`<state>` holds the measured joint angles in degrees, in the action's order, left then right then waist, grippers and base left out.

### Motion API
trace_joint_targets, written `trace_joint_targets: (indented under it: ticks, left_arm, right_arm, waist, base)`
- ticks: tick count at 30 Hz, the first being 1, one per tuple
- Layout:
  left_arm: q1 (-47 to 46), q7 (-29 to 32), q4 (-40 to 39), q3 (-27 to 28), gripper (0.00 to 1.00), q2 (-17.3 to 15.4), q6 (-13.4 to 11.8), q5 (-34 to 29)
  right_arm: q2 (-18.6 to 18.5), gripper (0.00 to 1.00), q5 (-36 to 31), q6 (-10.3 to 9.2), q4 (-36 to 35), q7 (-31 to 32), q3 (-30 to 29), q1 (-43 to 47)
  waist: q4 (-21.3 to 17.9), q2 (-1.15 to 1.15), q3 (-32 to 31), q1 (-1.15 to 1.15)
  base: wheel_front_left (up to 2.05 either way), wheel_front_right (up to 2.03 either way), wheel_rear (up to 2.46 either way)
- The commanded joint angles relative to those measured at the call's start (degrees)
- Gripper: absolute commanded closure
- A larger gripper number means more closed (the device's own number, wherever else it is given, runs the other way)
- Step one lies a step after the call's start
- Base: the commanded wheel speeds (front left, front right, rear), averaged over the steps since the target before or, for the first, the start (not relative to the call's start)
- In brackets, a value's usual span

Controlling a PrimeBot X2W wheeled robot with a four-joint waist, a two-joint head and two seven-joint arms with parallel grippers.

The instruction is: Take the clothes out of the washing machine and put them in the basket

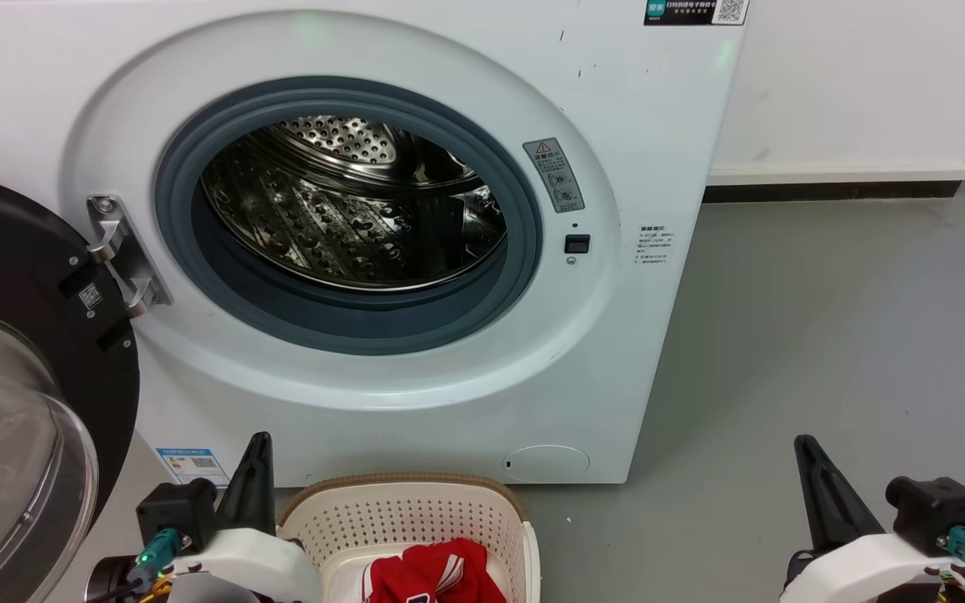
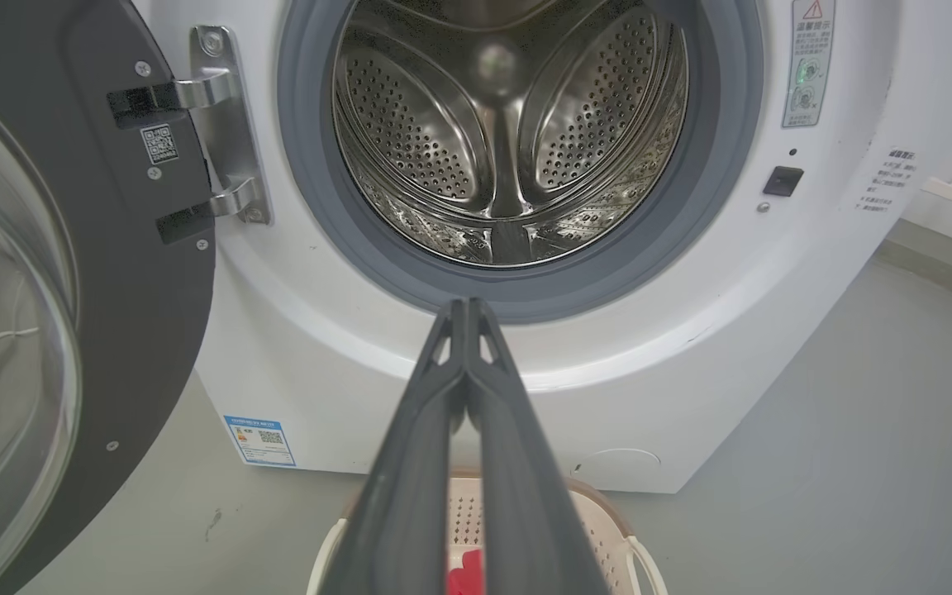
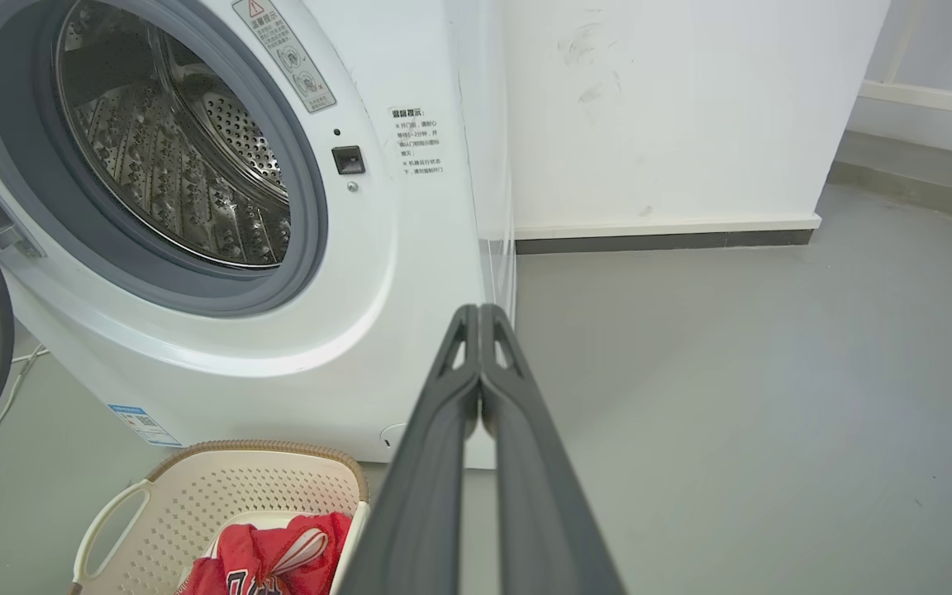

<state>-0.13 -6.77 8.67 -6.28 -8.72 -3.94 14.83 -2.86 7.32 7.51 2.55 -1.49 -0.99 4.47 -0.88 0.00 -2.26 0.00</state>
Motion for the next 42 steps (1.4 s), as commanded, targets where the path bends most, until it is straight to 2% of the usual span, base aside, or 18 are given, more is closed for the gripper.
trace_joint_targets:
  ticks: [1,18,42]
  left_arm:
    - [-1.6,0.4,-0.6,0.9,1.0,-0.1,0.5,2.9]
    - [-2.5,3.0,0.4,3.3,1.0,1.2,3.0,19.9]
    - [-3.9,6.7,2.0,6.7,1.0,2.9,6.1,40.2]
  right_arm:
    - [0.0,1.0,3.3,0.0,-0.4,0.2,-0.3,-1.3]
    - [-0.2,1.0,22.0,-0.01,2.3,1.9,-1.4,-3.7]
    - [-0.3,1.0,44.3,-0.01,5.5,3.9,-2.8,-6.4]
  waist:
    - [0.0,0.0,0.0,0.0]
    - [0.1,0.0,0.4,0.0]
    - [0.3,0.0,0.9,0.0]
  base:
    - [0.0,0.0,0.0]
    - [0.0,0.0,0.0]
    - [0.0,0.0,0.0]
